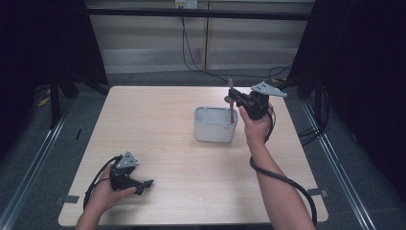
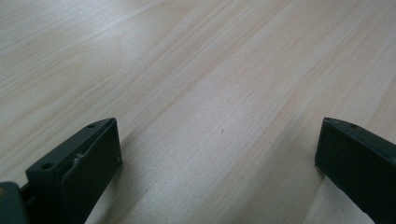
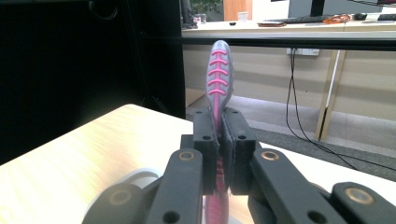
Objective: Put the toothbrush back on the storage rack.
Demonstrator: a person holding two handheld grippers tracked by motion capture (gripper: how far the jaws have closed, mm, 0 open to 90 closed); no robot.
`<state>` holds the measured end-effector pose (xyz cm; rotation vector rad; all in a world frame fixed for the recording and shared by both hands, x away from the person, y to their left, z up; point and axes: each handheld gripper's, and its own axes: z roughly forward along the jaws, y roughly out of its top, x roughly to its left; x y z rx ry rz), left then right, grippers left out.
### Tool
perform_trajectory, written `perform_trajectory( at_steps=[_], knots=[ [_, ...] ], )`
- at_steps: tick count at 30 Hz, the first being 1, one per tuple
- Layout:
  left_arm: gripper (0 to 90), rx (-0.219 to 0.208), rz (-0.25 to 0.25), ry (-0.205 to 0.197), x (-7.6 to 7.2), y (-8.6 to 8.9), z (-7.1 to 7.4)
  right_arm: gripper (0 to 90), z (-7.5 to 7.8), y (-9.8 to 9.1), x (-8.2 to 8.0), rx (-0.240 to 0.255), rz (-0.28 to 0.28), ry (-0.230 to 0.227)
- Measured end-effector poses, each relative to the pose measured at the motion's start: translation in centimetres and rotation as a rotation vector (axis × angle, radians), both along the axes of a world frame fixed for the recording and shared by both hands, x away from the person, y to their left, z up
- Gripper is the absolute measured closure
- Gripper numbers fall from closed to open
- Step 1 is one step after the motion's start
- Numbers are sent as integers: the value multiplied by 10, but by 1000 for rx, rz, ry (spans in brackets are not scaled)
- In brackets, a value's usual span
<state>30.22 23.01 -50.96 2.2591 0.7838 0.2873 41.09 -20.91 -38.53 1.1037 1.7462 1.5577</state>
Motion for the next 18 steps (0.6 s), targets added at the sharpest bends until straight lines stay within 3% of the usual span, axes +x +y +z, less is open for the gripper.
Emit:
perform_trajectory(
  at_steps=[18],
  knots=[
    [0, -2, -2, -2, 0, 0, 0, 851, -11, -3, -5, -16, -4, 16]
  ],
)
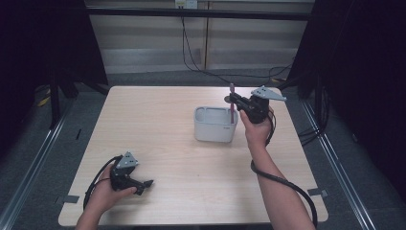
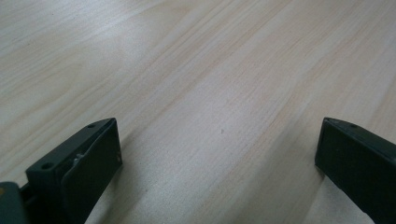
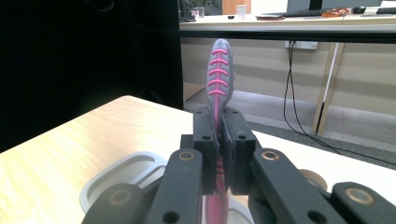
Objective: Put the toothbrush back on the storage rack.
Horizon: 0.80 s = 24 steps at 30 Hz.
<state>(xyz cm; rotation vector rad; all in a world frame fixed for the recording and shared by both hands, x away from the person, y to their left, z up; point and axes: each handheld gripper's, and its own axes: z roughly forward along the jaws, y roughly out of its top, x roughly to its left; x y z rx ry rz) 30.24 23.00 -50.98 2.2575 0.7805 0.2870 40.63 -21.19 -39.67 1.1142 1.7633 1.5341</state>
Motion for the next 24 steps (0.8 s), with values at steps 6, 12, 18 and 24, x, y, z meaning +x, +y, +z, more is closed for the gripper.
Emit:
perform_trajectory(
  at_steps=[6, 12, 18, 24],
  knots=[
    [0, -1, -1, -2, 0, 0, 0, 851, -2, -1, -1, -12, -1, 7],
    [0, -2, -1, -2, 0, 0, 0, 851, -7, -2, -2, -16, 1, 18],
    [0, 0, 0, 0, 0, 0, 0, 851, -10, -2, -3, -24, 3, 23],
    [0, 1, 1, 1, 0, 0, 0, 850, -12, -4, -5, -29, 3, 30]
  ],
)
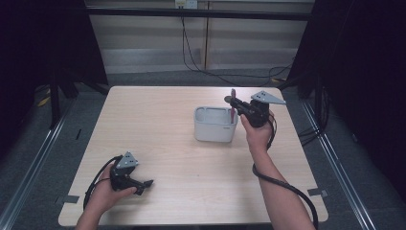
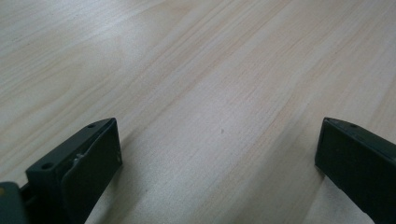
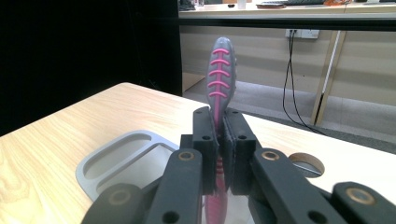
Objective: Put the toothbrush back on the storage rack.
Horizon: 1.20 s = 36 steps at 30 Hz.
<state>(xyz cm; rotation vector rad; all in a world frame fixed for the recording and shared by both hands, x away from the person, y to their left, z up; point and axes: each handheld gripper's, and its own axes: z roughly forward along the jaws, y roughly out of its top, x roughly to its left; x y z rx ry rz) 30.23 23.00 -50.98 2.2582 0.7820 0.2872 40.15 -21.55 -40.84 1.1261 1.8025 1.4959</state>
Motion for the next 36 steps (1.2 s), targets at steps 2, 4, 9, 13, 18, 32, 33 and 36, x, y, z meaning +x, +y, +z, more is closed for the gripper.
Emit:
perform_trajectory(
  at_steps=[2, 4, 9, 13, 18, 32, 33, 36],
  knots=[
    [0, -2, -3, -3, 0, 0, 0, 850, -1, -1, -1, -2, 2, 2],
    [0, -1, -2, -2, 0, 0, 0, 850, -1, -1, -1, -3, 2, 6],
    [0, -1, -2, -2, 0, 0, 0, 850, -3, -3, -2, -8, 4, 9],
    [0, 0, 0, 0, 0, 0, 0, 849, -3, -3, -3, -7, 9, 12],
    [0, -2, -3, -3, 0, 0, 0, 849, -5, -3, -4, -14, 13, 16],
    [0, 0, 0, 0, 0, 0, 0, 849, -10, -2, -7, -22, 21, 26],
    [0, 0, -1, -1, 0, 0, 0, 848, -11, -2, -7, -23, 21, 25],
    [0, 0, 0, 0, 0, 0, 0, 847, -12, -2, -8, -23, 24, 26]
  ],
)
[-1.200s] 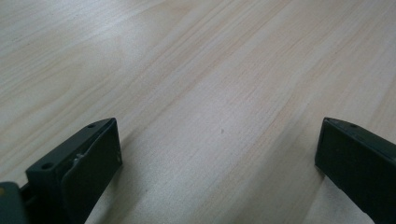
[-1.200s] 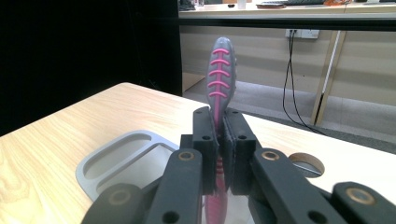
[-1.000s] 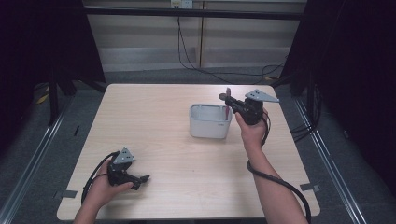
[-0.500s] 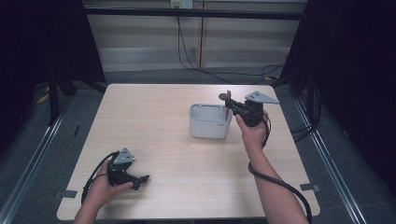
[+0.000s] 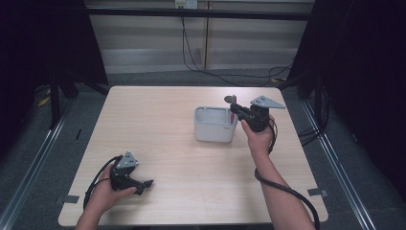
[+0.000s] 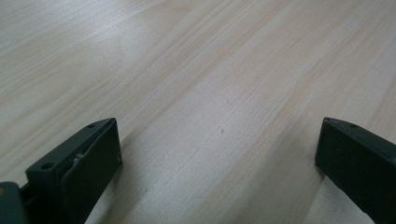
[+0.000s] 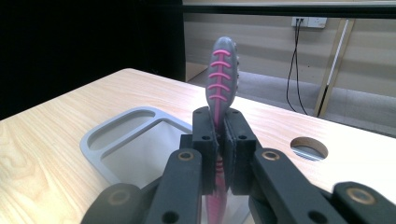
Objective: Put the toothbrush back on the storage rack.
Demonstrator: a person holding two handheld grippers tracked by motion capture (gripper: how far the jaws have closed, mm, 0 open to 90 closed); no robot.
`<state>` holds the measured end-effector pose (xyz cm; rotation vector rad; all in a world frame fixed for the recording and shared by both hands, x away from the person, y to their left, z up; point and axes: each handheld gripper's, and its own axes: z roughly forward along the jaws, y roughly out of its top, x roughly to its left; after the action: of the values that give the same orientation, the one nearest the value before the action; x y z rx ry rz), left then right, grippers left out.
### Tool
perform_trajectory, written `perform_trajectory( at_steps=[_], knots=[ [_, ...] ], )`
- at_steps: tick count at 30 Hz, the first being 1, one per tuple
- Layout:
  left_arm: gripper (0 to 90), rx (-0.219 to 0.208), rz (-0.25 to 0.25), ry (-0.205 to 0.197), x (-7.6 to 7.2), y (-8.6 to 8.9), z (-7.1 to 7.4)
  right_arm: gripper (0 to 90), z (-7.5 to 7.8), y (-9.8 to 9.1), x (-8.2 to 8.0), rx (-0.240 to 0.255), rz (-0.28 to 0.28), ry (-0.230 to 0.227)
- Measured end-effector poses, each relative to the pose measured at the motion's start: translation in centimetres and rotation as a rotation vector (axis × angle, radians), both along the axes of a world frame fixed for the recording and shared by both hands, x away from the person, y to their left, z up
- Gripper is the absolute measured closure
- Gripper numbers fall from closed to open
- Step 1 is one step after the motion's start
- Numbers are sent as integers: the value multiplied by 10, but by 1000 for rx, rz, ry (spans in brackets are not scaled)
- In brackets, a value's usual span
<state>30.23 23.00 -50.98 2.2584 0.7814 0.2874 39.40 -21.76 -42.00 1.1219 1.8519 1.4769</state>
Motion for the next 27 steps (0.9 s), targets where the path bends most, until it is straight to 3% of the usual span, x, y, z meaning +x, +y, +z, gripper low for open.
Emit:
perform_trajectory(
  at_steps=[27],
  knots=[
    [0, -2, -3, -3, 0, 0, 0, 838, -10, 0, -3, -12, 6, 15]
  ],
)
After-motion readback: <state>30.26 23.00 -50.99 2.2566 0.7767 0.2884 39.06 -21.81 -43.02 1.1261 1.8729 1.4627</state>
